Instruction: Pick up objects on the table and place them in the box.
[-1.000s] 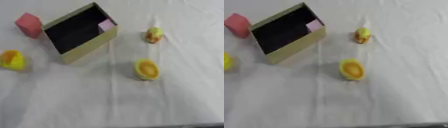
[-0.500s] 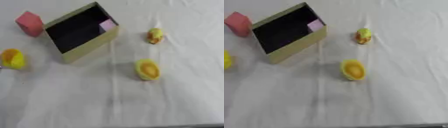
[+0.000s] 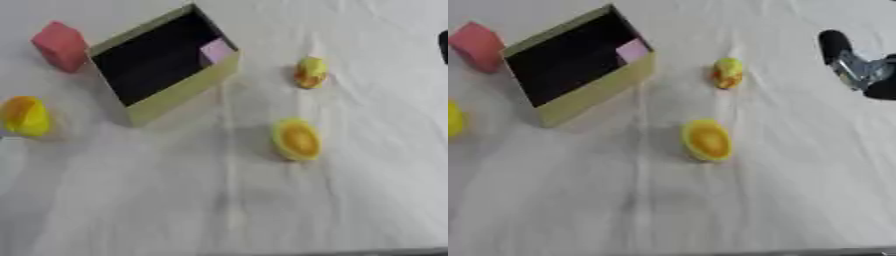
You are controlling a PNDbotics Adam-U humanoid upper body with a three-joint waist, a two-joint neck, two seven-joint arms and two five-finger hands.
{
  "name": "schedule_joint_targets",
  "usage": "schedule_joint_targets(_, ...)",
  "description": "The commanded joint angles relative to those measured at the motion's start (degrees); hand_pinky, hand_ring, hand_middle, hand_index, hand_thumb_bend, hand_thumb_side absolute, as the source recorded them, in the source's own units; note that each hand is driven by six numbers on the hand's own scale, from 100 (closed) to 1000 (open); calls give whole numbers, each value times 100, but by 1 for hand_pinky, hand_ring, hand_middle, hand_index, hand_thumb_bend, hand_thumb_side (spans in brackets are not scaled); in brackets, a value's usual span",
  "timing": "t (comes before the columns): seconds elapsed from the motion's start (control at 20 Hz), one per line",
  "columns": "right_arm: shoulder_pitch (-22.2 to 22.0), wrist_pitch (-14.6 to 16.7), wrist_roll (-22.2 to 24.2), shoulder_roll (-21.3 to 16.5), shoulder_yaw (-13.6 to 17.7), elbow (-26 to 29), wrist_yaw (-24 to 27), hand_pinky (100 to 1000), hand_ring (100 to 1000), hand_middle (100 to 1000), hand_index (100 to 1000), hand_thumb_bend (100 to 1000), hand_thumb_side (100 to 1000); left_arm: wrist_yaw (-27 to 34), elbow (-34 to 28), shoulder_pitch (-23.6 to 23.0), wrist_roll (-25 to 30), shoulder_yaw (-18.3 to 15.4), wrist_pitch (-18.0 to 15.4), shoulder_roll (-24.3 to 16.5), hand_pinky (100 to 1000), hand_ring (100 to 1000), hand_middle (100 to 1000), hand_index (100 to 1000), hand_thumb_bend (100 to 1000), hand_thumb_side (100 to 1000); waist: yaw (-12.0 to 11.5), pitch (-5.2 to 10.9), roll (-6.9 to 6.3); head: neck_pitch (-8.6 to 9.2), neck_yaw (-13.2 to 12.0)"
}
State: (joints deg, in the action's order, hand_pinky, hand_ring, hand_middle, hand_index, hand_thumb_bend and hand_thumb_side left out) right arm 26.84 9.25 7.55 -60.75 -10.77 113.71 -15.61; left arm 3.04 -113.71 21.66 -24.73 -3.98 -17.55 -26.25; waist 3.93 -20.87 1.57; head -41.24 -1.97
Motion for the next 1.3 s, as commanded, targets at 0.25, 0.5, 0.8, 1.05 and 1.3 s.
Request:
schedule_joint_targets(0.25, 312, 11, 791, -205, -314, 88, -253, 844, 825, 804, 864, 100, 774, -17, -88, 51, 55, 37, 15, -159, 699, 664, 701, 822, 454, 536, -10, 143, 1, 21, 39)
schedule_joint_targets(0.5, 462, 15, 1245, -212, -548, 88, -326, 845, 831, 810, 866, 100, 790, 0, -88, 45, 75, 55, 18, -168, 699, 664, 702, 822, 453, 536, -20, 149, 4, 9, 50)
schedule_joint_targets(0.8, 588, -44, 1460, -383, -876, 88, -341, 847, 843, 825, 872, 100, 771, 26, -88, 45, 117, 91, 23, -185, 699, 665, 702, 821, 453, 537, -31, 157, 28, 4, 65)
schedule_joint_targets(1.05, 700, -242, 1681, -451, -1174, 88, -280, 853, 859, 850, 887, 121, 735, 44, -88, 44, 145, 114, 27, -191, 699, 666, 703, 822, 452, 537, -51, 160, 42, 4, 66)
schedule_joint_targets(1.3, 960, -558, 1970, -290, -1417, 88, -227, 860, 871, 862, 899, 219, 605, 62, -88, 48, 164, 126, 26, -186, 699, 666, 703, 822, 453, 537, -71, 170, 39, 12, 77)
